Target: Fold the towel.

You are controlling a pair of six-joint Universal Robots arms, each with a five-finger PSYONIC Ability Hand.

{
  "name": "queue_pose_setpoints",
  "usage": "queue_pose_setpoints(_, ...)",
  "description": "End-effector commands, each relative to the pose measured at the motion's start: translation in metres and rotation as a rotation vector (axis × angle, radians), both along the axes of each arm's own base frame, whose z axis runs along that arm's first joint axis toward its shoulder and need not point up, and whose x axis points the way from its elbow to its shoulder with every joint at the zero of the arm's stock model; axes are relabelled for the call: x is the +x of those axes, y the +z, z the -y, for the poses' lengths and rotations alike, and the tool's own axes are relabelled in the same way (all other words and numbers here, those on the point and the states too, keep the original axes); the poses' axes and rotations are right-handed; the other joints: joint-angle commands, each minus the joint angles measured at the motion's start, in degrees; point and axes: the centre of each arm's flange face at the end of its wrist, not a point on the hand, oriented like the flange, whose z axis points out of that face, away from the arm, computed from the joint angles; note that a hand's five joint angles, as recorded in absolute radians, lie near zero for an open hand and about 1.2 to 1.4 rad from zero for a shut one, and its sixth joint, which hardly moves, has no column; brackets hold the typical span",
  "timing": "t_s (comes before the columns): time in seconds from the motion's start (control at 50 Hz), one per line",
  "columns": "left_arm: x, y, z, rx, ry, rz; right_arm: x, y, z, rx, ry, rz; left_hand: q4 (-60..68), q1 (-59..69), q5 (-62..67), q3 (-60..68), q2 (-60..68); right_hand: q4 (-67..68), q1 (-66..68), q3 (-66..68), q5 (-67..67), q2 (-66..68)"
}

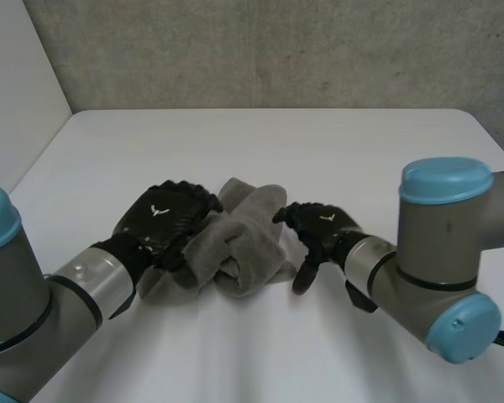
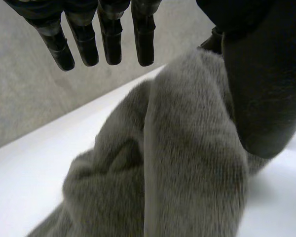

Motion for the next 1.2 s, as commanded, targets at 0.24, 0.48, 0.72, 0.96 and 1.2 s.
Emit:
queue_pose_setpoints(0.24,0.013,-0.017,0.005,0.046,0.051,0.018,0.025,-0.026,-0.011,0.100,0.004,0.110,-3.36,13.17,15.80,-2.96,13.93,-4.37,42.05,-2.48,42.03,41.42)
queue_pose_setpoints(0.48,0.010,-0.044,0.015,0.112,0.112,0.019,0.006,0.017,0.002,0.001,-0.059,0.193,-3.36,19.90,22.53,-2.96,20.66,-4.37,66.30,-2.48,66.28,65.68)
queue_pose_setpoints(0.72,0.004,-0.047,0.009,0.139,0.097,-0.008,-0.042,0.047,0.027,-0.098,-0.176,0.180,-3.36,19.56,22.19,-2.96,20.32,-4.37,66.30,-2.48,66.28,65.68)
queue_pose_setpoints(0.96,-0.003,-0.053,-0.007,0.156,0.052,0.004,-0.065,0.042,0.029,-0.104,-0.230,0.140,-3.36,19.73,22.36,-2.96,20.49,-4.37,66.30,-2.48,66.28,65.68)
queue_pose_setpoints(1.2,-0.007,-0.073,-0.001,0.197,0.051,0.031,-0.066,0.038,0.027,-0.094,-0.224,0.131,-3.36,18.72,21.35,-2.96,19.48,-4.37,66.30,-2.48,66.28,65.68)
